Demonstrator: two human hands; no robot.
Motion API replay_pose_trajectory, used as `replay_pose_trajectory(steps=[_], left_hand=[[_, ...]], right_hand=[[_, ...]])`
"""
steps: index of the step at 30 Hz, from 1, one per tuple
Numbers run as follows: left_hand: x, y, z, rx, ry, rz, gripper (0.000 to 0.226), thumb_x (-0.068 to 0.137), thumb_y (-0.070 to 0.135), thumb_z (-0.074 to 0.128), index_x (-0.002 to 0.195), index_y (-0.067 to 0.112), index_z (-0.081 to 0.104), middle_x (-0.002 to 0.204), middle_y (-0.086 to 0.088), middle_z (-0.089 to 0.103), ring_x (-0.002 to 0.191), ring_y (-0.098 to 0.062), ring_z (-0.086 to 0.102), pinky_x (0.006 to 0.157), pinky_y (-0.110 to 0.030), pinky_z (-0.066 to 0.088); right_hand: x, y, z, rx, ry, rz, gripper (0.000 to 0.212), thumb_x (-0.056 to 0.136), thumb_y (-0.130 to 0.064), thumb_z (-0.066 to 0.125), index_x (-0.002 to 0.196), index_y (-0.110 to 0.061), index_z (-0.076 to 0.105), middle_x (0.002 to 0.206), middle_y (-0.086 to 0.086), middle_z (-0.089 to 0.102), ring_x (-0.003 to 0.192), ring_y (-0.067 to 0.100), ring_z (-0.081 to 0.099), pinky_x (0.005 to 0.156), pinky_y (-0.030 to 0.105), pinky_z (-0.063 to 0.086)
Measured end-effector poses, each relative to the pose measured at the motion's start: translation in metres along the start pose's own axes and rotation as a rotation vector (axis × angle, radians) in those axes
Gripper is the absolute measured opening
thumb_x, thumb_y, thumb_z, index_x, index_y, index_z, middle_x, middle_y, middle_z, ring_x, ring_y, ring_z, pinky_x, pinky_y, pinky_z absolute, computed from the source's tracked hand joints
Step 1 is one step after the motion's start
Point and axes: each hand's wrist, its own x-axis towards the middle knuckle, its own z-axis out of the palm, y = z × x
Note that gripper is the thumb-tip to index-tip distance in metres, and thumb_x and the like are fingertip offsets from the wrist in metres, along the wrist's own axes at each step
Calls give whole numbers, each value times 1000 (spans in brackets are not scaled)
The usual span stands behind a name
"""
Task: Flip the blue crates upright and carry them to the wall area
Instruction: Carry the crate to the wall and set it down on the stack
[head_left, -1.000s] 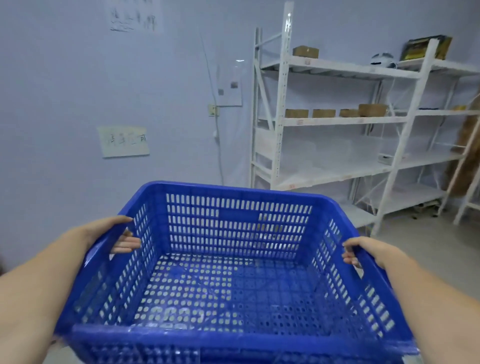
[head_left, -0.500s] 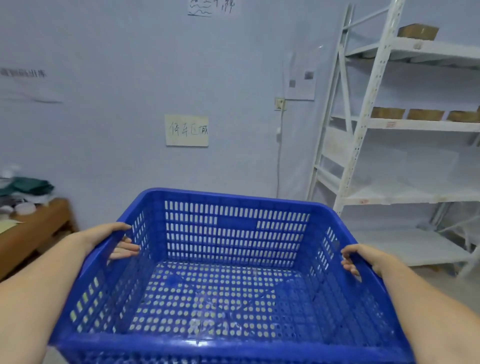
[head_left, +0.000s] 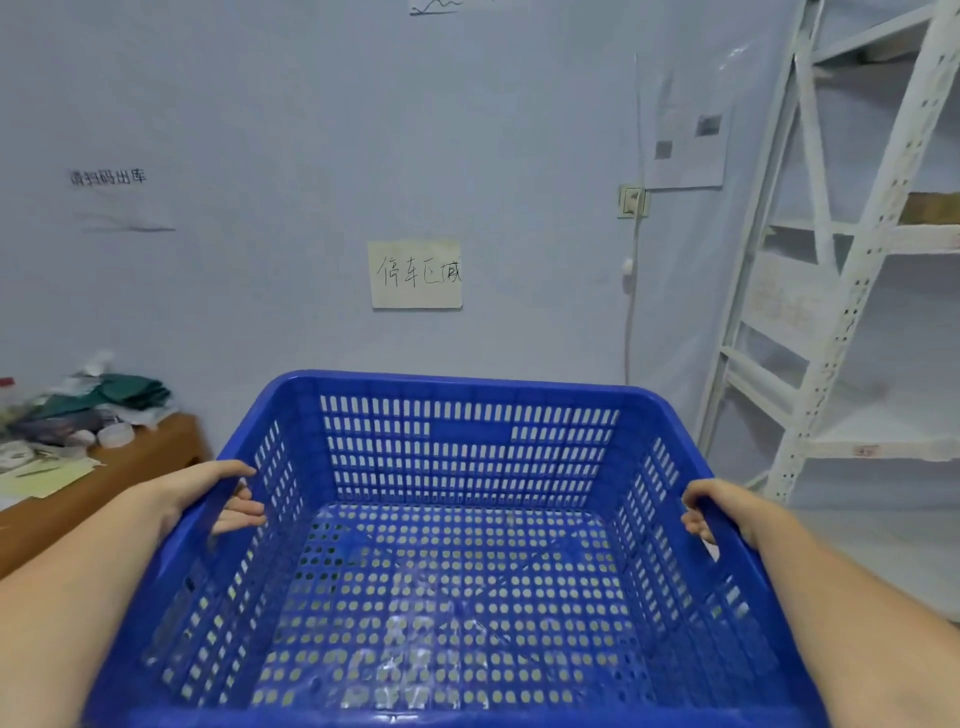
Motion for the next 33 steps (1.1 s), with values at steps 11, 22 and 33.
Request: replay_pose_trajectory(steps=[11, 22, 33], left_hand=[[125, 44, 11, 79, 13, 15, 35, 95, 22, 49, 66, 2, 47, 39, -13, 52, 35, -27, 61, 29, -21, 45], [296, 143, 29, 144, -125, -14, 29, 93, 18, 49, 69, 1, 49, 37, -13, 48, 27, -25, 53, 37, -30, 55], [415, 179, 81, 211, -92, -72, 31, 92, 16, 46, 65, 1, 48, 32, -11, 47, 23, -23, 50, 29, -23, 47]], right_hand=[[96, -67, 31, -64, 21, 9, 31, 90, -16, 42, 61, -9, 38, 46, 10, 43, 23, 17, 40, 28, 19, 33], [198, -122, 78, -40, 133, 53, 31, 91, -15, 39, 60, -10, 38, 45, 11, 39, 23, 20, 37, 28, 19, 35], [325, -149, 91, -94, 233, 190, 39, 91, -29, 45, 59, -7, 41, 37, 9, 50, 25, 19, 46, 35, 21, 38]])
